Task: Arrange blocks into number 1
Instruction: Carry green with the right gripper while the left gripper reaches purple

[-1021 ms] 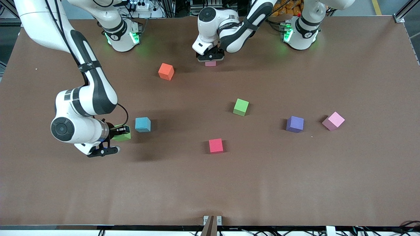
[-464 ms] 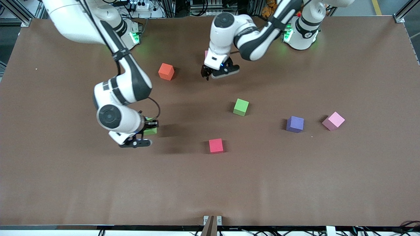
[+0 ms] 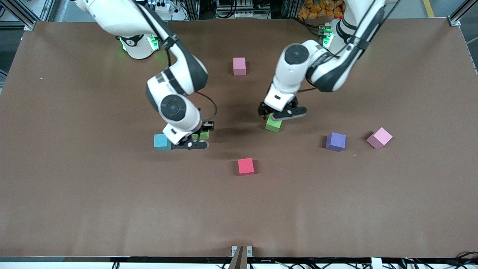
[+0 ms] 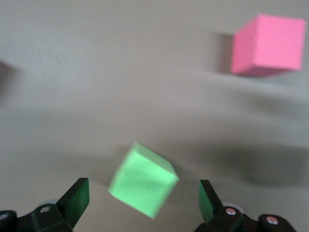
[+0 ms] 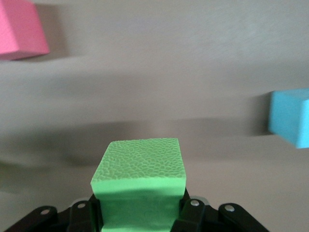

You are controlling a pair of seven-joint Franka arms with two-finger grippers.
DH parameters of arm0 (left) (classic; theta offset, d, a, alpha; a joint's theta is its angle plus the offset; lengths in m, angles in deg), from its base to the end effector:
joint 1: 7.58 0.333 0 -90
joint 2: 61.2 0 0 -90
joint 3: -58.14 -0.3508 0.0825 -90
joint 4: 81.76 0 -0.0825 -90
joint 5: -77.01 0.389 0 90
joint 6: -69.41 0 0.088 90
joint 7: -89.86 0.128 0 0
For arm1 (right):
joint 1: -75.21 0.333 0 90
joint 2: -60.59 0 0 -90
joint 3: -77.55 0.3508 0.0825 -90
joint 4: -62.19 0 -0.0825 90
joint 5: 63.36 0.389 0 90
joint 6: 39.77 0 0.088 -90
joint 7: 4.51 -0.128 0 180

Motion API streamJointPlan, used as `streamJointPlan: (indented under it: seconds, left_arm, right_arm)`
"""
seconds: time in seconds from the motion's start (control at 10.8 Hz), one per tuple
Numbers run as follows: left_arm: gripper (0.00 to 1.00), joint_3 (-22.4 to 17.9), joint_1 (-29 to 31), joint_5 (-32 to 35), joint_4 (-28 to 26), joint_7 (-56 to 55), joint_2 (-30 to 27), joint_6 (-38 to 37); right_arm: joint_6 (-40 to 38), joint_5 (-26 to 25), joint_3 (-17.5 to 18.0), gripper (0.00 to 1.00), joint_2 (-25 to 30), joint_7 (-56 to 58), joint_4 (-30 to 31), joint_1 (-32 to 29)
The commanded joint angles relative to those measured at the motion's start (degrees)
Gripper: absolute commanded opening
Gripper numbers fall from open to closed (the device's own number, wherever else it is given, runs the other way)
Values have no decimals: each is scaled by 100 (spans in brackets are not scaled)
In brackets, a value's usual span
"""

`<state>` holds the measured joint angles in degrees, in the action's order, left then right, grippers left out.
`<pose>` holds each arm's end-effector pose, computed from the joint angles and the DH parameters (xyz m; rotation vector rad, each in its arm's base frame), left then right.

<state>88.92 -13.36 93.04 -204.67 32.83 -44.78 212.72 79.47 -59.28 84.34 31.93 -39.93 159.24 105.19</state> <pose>0.4811 -0.3462 0.3064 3.0616 0.2588 0.1685 0.5450 0.4031 0.3066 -3.1015 0.0403 0.2460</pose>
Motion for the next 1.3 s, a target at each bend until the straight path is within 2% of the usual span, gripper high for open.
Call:
streamJointPlan:
  seconds: [0.0, 0.37, 0.56, 0.65, 0.84, 1.02, 1.21]
  left_arm:
    - [100, -579, -11, 102, -76, 1215, -122, -22]
    - [100, -1055, -46, 93, -32, 2807, -25, -13]
    - [100, -1397, -37, 85, -40, 3616, -34, -13]
    - [100, -1678, -37, 50, -40, 4107, -17, -13]
    - [100, -2083, -37, -553, 21, 4838, 45, -13]
    - [100, -2382, -46, -1073, 47, 5297, 220, -4]
    - [100, -2445, -116, -1111, 13, 5299, 335, 31]
  right_arm:
    - [485, 111, -56, 8, 237, -473, 568, 508]
    - [573, 93, -64, 8, 281, -1526, 779, 1684]
    - [1002, 93, -64, 8, 334, -1853, 1217, 2125]
    - [1387, 93, -64, 8, 395, -1916, 1585, 2283]
    - [1952, 93, -56, 8, 475, -2109, 2018, 2433]
    - [1954, 93, -56, 8, 492, -2241, 2142, 2505]
    - [1989, 102, -56, 8, 501, -2346, 2212, 2566]
